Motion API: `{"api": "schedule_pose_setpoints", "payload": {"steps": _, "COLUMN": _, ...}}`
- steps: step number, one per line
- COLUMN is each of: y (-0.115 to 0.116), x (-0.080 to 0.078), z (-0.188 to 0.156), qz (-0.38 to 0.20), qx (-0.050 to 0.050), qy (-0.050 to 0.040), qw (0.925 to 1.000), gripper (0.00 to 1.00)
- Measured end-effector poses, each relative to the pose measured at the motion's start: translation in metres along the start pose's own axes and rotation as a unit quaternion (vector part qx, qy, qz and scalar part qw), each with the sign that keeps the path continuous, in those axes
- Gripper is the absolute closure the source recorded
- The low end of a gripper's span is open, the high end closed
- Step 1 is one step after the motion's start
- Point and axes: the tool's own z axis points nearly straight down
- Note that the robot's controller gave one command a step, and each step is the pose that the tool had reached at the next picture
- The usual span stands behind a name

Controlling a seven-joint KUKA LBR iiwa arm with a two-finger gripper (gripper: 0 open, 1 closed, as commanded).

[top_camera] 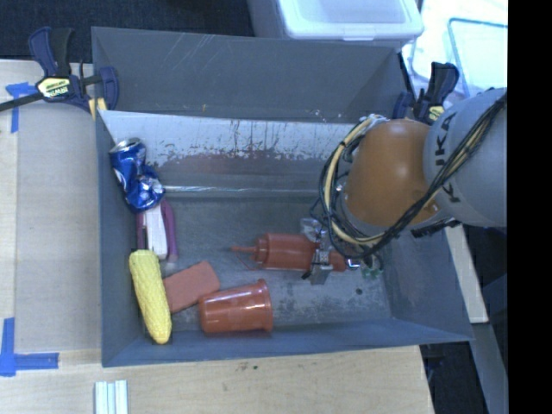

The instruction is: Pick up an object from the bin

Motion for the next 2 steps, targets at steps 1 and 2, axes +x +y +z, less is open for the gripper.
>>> {"api": "schedule_pose_setpoints", "payload": {"steps": 1, "y": 0.007, "x": 0.018, "z": 0.019, "qz": -0.018, "qx": 0.000, "qy": 0.0076, "qw": 0.9998, "gripper": 1.00}}
{"api": "schedule_pose_setpoints", "payload": {"steps": 2, "y": 0.001, "x": 0.009, "z": -0.076, "qz": -0.004, "qx": 0.000, "qy": 0.0056, "qw": 1.0000, "gripper": 1.00}}
